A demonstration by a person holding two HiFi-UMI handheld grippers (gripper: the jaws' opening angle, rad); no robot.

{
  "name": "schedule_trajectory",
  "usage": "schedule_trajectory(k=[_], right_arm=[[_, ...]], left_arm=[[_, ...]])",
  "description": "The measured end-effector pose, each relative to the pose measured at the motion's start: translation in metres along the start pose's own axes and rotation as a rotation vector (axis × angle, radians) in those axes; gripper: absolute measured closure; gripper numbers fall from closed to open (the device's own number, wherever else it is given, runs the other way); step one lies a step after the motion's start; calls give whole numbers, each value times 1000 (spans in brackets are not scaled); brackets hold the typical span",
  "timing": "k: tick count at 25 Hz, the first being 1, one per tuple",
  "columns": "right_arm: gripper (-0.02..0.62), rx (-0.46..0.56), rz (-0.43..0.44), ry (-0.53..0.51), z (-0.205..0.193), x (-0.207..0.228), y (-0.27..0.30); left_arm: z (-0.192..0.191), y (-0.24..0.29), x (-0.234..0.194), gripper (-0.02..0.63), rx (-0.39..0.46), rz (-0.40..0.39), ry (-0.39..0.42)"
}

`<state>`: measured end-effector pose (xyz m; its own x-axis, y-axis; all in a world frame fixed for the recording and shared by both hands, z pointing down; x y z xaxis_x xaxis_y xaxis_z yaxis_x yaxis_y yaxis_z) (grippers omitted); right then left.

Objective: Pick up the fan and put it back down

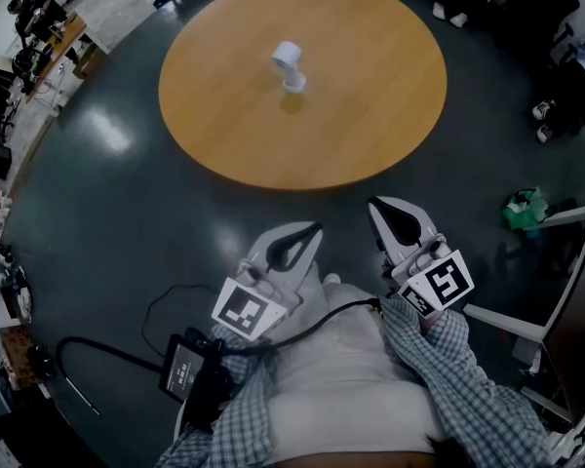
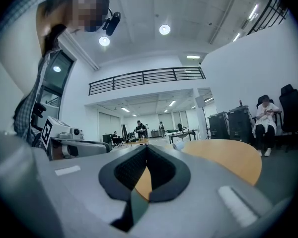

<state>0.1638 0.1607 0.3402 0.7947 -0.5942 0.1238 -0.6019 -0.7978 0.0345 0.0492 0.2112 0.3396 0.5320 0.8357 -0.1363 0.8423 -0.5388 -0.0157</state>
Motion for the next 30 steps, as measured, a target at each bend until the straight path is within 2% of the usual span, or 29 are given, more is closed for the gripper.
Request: schedule_trajectory(k=[9, 20, 24, 30], right_arm=[[596, -20, -1, -14, -6, 11, 37], [595, 1, -23, -54, 9, 27, 148], [595, 9, 20, -110, 8, 22, 186], [594, -67, 42, -150, -10, 31, 223]], left_arm=[[-4, 13, -45, 606, 1, -14, -9], [16, 28, -153, 606, -6, -76, 9], [19, 30, -191, 606, -16, -97, 6], [18, 38, -219, 606, -46, -139, 11]])
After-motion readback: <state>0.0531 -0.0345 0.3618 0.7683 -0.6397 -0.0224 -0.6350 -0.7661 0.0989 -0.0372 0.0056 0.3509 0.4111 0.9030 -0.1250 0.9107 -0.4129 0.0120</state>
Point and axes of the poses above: the fingertips, and each gripper's own axes: y forward along the fingers, x to its right, z out of its top, the point moved 3 cm from there along -y, backward along the fingers, and after that the axes turned 15 degrees about -z, right-handed, at the moved point
